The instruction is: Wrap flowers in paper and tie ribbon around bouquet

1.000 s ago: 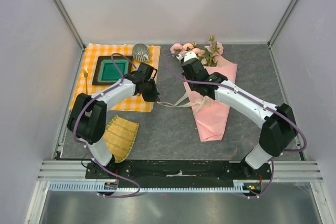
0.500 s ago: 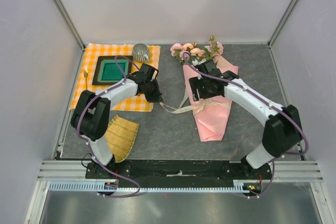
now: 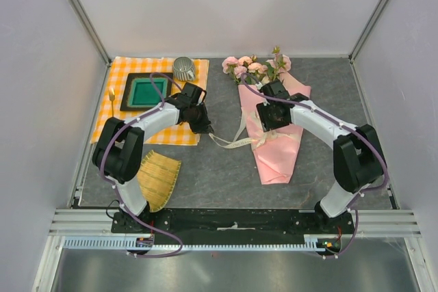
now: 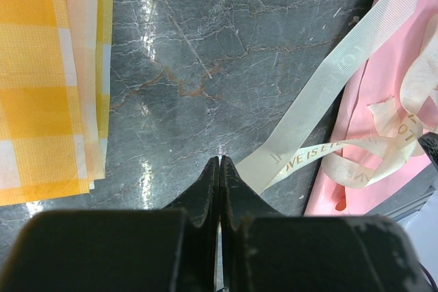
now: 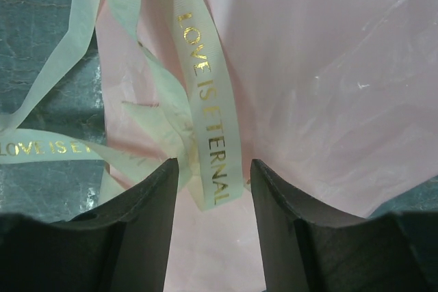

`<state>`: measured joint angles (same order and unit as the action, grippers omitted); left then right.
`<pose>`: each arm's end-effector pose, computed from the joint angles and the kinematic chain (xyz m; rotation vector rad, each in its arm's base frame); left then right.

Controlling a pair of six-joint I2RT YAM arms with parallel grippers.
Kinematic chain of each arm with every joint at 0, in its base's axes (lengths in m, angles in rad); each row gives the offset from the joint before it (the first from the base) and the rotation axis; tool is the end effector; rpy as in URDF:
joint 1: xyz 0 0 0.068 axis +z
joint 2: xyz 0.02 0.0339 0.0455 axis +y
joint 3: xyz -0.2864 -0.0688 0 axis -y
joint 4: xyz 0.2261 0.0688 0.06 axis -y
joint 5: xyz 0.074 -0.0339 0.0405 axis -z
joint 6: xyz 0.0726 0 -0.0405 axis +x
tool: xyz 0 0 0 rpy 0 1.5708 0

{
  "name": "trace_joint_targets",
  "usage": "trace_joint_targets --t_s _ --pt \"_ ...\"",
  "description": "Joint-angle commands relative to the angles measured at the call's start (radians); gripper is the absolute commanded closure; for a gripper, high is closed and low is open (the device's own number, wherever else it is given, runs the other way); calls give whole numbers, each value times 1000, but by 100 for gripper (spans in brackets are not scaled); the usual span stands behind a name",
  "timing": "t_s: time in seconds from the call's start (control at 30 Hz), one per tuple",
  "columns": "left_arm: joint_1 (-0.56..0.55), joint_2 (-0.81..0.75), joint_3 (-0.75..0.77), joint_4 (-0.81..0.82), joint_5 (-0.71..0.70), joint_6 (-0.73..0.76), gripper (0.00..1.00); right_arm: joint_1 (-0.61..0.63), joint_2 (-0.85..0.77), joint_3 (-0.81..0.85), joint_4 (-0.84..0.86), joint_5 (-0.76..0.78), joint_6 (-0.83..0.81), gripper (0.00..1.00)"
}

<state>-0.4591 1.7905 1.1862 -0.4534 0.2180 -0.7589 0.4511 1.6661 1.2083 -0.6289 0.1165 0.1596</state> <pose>0.3280 -0.1797 0.1877 -0.3347 2.7484 -0.6637 0.3138 0.1426 0.2232 -0.3465 2.6229 0.0492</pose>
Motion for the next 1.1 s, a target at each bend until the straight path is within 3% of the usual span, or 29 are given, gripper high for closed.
trace_joint_targets --t_s 0.0,0.2,0.37,0.5,0.67,0.7,0.93,0.97,1.0,1.07 --pt "7 -9 26 30 11 -22 99 1 43 17 69 26 -35 51" --pt "7 -19 24 6 -19 -34 99 3 83 16 95 54 -40 72" --pt "8 -16 27 -1 -32 -49 99 3 84 14 107 74 -25 75" --pt "10 -16 23 -11 -58 -69 99 3 80 34 80 89 -5 97" --pt "22 -13 27 -36 -83 -80 99 18 21 82 8 130 1 91" --pt "23 -13 27 -36 -83 -82 99 18 18 89 -5 146 6 100" --pt "23 -6 56 -59 -80 -76 99 27 18 132 -87 129 11 100" --pt "23 -8 59 -64 -80 -74 99 28 12 132 -100 132 9 96" --pt "23 -6 61 -65 -78 -71 99 28 9 134 -106 129 9 83" --pt "25 -11 66 -70 -83 -69 99 28 0 131 -118 88 5 77"
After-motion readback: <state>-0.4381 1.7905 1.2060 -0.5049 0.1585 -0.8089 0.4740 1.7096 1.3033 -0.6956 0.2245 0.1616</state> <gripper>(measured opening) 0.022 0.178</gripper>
